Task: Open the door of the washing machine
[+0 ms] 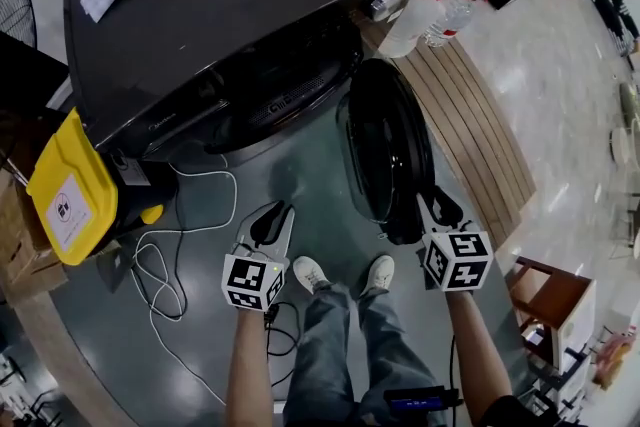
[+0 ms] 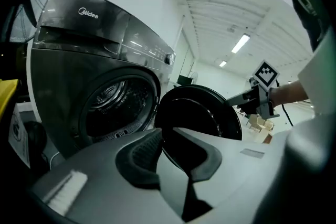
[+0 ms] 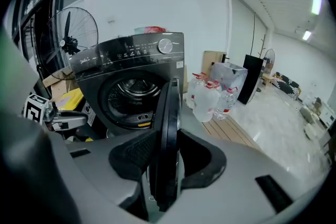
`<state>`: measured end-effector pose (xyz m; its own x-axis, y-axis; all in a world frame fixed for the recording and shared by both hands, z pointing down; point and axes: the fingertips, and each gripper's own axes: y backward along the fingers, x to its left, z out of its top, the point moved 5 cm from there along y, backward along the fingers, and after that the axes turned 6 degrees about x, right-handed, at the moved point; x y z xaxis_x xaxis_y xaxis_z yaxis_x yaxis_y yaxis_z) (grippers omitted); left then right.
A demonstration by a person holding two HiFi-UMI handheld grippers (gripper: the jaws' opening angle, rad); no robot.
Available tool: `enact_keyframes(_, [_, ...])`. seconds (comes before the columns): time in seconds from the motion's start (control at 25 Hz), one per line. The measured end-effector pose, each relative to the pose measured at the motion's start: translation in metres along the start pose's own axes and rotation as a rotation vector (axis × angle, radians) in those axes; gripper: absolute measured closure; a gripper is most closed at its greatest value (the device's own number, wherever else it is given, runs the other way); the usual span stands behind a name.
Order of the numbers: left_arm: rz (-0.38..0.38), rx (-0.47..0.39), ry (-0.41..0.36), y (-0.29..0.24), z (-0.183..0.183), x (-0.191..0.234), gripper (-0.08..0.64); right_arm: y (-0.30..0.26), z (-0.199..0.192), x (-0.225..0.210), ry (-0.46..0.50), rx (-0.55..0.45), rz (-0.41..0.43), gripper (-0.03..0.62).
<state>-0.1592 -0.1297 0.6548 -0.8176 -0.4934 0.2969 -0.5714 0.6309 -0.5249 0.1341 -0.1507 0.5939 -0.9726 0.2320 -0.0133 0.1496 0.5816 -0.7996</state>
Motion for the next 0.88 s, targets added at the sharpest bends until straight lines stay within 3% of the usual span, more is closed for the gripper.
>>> enact_keyframes(0.16, [-0.007, -0.072, 0.131, 0.008, 0.001, 0.000, 0.495, 0.001, -0.003, -0.015, -0.015, -0.011, -0.025, 0.454])
enact_keyframes(0.36, [0.101, -0.141, 0.135, 0.026, 0.013, -0.009, 0.479, 0.010, -0.003, -0.025, -0.012, -0.041, -0.068, 0.449])
enact_keyframes(0.48, [0.137, -0.206, 0.162, 0.051, 0.031, -0.023, 0.459, 0.038, 0.001, -0.018, -0.007, -0.095, -0.043, 0.451])
enact_keyframes(0.56, [0.183, -0.208, 0.093, 0.071, 0.044, -0.045, 0.459, 0.066, 0.004, -0.008, 0.001, -0.136, 0.009, 0.486])
enact_keyframes(0.68, [0.300, -0.199, -0.058, 0.106, 0.071, -0.092, 0.484, 0.120, 0.009, 0.010, 0.020, -0.226, 0.122, 0.588])
enact_keyframes(0.76, [0.372, -0.209, -0.082, 0.131, 0.089, -0.124, 0.547, 0.159, 0.009, 0.021, 0.061, -0.286, 0.206, 0.589])
enact_keyframes(0.88, [0.474, -0.225, -0.131, 0.165, 0.116, -0.172, 0.558, 0.213, 0.010, 0.031, 0.113, -0.366, 0.307, 0.590])
